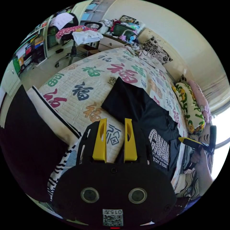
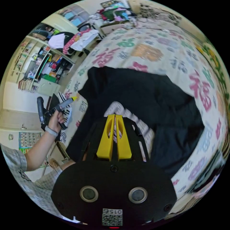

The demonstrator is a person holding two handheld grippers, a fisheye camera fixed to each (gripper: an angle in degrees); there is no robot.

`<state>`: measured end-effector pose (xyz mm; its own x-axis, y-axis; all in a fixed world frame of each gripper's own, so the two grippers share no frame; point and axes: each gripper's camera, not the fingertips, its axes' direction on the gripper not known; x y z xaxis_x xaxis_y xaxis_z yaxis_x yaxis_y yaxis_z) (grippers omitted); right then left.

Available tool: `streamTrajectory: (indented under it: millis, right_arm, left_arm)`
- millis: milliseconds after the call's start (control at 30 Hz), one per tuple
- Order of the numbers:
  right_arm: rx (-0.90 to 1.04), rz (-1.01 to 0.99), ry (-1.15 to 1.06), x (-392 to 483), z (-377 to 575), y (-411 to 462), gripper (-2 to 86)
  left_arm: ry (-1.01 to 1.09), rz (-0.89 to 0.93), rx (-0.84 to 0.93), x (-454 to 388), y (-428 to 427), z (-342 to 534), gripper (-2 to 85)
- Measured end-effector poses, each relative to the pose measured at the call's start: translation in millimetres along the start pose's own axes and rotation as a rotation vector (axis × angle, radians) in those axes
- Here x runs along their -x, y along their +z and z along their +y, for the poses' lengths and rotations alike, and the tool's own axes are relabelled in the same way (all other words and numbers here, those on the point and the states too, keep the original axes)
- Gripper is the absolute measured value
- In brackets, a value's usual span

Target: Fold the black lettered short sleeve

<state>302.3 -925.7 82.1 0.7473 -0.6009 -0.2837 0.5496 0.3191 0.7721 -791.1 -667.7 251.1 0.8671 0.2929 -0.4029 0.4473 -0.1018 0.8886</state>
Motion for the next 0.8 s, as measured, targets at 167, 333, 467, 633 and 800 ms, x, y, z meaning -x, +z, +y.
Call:
streamTrajectory:
  millis: [167, 333, 467, 633, 800]
  right_arm:
    - [0.03, -0.056, -0.048, 45, -128, 82, 2.6]
    - [0.218, 0.058, -0.072, 81, -217, 184, 7.7]
    - [0.238, 0.174, 0.001, 82, -245, 228, 9.4]
    - [0.284, 0.303, -0.031, 75, -255, 267, 5.9]
    - [0.233, 0.171, -0.025, 44, -255, 247, 1.2]
  left_arm:
    - [-0.134, 0.133, -0.003, 46, 3, -44, 11.8]
    - [-0.134, 0.111, 0.03, 53, -3, -68, 5.9]
    - [-0.089, 0.148, 0.009, 56, -23, -66, 1.6]
    - [-0.07, 0.168, -0.018, 49, -44, -58, 0.1]
    - [-0.009, 0.157, -0.073, 16, -68, -62, -0.1]
